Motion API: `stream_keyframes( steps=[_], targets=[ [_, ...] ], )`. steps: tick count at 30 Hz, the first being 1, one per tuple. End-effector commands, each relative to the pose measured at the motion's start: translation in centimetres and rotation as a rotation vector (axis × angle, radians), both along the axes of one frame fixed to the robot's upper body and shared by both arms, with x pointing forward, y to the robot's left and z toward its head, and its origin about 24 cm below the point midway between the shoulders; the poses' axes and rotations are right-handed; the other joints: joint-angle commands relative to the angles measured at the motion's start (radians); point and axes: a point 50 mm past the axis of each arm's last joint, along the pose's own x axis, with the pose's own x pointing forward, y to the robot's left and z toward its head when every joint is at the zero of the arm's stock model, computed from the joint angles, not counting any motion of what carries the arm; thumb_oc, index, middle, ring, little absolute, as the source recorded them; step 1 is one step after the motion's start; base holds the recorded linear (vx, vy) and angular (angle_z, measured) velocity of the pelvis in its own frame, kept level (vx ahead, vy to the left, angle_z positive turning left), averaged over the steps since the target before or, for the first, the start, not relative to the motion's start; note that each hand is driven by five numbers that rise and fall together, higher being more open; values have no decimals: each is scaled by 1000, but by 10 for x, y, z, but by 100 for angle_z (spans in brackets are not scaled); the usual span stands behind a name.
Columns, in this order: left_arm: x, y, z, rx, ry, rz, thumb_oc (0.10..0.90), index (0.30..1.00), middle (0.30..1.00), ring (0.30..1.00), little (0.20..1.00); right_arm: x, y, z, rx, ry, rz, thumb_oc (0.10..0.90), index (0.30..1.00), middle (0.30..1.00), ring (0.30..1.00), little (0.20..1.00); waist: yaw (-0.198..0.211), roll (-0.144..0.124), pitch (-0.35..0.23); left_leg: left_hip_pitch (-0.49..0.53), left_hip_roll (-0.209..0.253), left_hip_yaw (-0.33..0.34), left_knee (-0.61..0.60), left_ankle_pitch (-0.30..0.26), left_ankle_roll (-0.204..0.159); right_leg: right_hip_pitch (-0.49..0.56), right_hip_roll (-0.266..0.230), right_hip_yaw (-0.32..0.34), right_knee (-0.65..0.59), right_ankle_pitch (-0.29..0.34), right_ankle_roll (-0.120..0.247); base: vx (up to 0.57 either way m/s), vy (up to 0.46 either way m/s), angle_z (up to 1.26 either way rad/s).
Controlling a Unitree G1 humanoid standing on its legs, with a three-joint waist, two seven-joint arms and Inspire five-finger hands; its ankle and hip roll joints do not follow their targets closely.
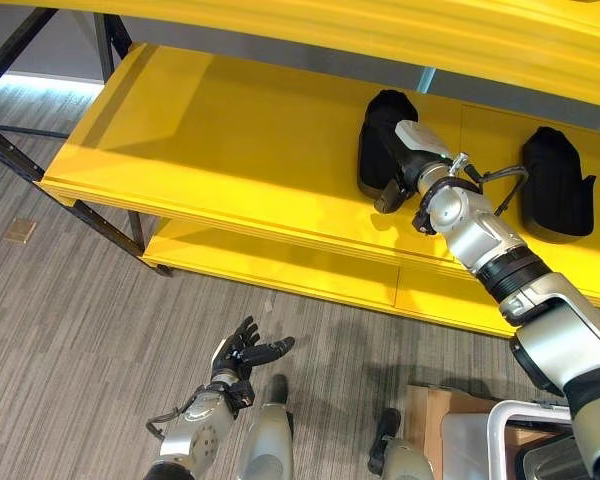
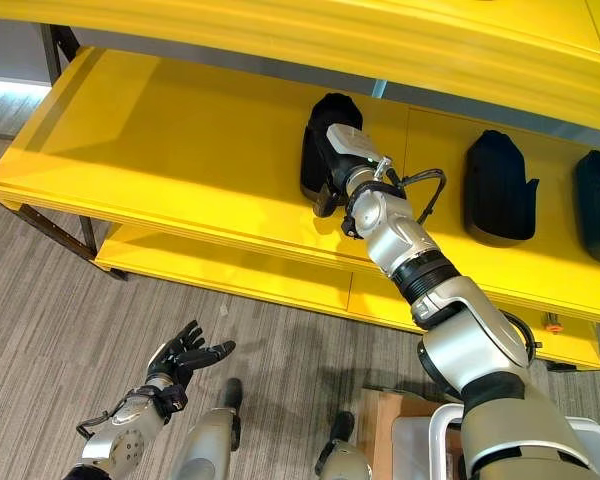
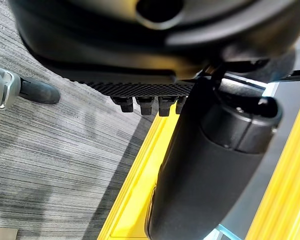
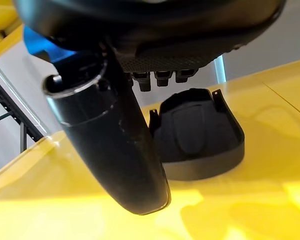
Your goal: Move parts from the plastic box to the shelf.
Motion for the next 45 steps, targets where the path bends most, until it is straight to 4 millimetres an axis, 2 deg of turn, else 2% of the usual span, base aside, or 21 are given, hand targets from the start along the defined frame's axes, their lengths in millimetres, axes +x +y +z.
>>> stream_keyframes(
  steps=[1,12,24,36,39,45],
  targets=[
    [5,11,18,27,-93,6,900,1000,1000,1000,1000,-1,5,37,65,-137,23,900,1000,1000,1000,1000,10,-51,-77,-36,73,-57,93,-84,-49,56,-8,-1,-5,-57,11,2,6,-4],
    [4,13,17,41,-88,9,900,1000,1000,1000,1000,-4,4,37,47,-137,40,900,1000,1000,1000,1000,2,-50,-87,-24,77,-49,78,-79,-50,63,-7,3,-15,-53,14,1,0,0],
    [3,12,15,43,-81,0,900,1000,1000,1000,1000,-19,1,36,67,-140,132,900,1000,1000,1000,1000,-28,-52,-134,29,81,-29,21,-66,-50,101,-7,13,-67,-34,18,5,0,-2],
    [0,9,12,39,-66,6,900,1000,1000,1000,1000,-44,-19,12,254,-107,194,900,1000,1000,1000,1000,-68,-44,-164,68,89,-3,10,-73,-55,133,3,18,-92,-34,22,28,-5,-5],
    [-5,8,8,32,-51,13,900,1000,1000,1000,1000,-56,-30,-4,349,-86,193,900,1000,1000,1000,1000,-83,-42,-174,82,95,8,1,-69,-57,139,7,23,-97,-35,24,38,-7,-10],
    [-14,6,0,12,-19,27,900,1000,1000,1000,1000,-77,-38,-31,573,-50,215,900,1000,1000,1000,1000,-103,-33,-187,107,98,21,-22,-65,-55,146,10,28,-104,-36,26,28,-1,-3]
  ],
)
